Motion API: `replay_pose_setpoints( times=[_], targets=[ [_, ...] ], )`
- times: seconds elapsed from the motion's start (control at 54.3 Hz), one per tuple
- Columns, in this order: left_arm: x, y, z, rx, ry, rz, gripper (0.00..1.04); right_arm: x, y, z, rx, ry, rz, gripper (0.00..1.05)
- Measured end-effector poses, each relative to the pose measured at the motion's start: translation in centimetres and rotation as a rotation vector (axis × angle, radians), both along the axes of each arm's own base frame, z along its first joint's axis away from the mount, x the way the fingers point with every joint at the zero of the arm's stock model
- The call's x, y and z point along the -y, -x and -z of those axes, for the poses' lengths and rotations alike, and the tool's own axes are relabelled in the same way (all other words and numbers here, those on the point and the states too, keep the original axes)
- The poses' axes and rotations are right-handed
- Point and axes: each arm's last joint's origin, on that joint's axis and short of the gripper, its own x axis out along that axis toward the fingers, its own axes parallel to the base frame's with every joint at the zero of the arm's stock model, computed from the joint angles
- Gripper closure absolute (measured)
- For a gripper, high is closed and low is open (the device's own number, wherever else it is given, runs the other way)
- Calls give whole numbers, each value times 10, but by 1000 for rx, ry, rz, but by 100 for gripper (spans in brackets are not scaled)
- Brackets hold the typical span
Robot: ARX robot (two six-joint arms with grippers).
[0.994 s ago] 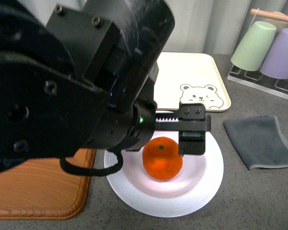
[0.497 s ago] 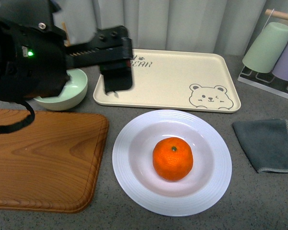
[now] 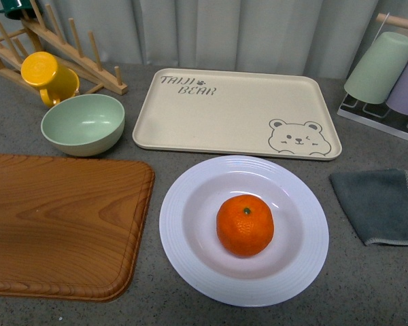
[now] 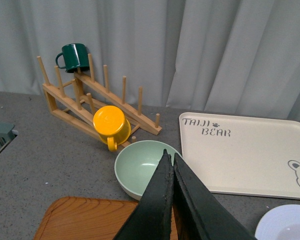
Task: Place orange and plate with both arms
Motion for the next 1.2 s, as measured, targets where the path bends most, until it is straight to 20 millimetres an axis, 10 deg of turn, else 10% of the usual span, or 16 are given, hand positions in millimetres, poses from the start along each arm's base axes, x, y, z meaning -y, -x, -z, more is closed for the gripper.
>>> replay_pose_setpoints(
  times=[1.196],
  targets=[
    [-36,72,-12,39,-4,-5,101,0,0,0,0,0,0,9]
  ],
)
